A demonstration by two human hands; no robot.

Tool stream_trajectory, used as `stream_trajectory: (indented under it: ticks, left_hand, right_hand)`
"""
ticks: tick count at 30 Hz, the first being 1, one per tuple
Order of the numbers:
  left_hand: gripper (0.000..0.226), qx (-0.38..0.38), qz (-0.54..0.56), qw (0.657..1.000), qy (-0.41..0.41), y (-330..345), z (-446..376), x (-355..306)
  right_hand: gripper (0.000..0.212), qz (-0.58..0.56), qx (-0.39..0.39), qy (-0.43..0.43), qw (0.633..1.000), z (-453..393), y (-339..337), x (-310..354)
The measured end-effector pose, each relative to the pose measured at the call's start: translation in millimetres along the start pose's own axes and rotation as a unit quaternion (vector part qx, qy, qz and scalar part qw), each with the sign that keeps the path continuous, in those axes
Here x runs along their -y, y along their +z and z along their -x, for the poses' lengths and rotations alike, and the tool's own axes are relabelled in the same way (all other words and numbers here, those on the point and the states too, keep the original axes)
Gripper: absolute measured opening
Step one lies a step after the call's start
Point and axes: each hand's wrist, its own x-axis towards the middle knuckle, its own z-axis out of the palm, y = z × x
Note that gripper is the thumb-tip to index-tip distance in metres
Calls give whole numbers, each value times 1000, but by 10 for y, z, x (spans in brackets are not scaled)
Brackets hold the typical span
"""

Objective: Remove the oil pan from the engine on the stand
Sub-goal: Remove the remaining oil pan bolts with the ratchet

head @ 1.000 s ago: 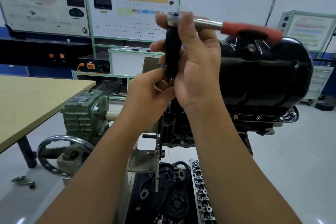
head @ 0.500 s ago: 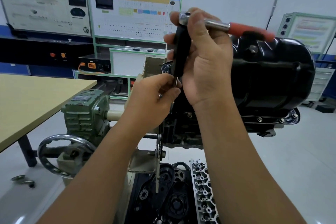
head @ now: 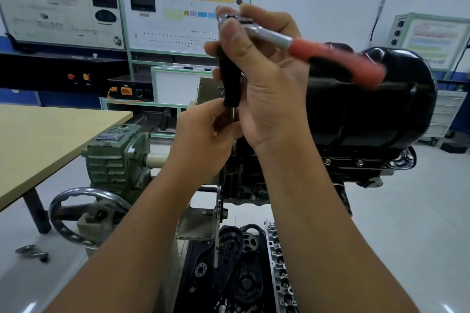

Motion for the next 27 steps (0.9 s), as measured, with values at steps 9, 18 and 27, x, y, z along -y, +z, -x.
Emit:
stream_trajectory:
  ticks: [9,18,27]
  left_hand:
    - [16,7,33,999,3,-19,18,-51]
    - [9,-23,57,997,-46,1,1,-62]
    - [12,-16,55,996,-63,0,4,-50]
  right_hand:
    - [15,-21,-21,26,999,-31,-31,15]
    - [8,-23,1,25,999,-3,-42,28]
    - [22,-8,5,3,1000,-11,-50,2]
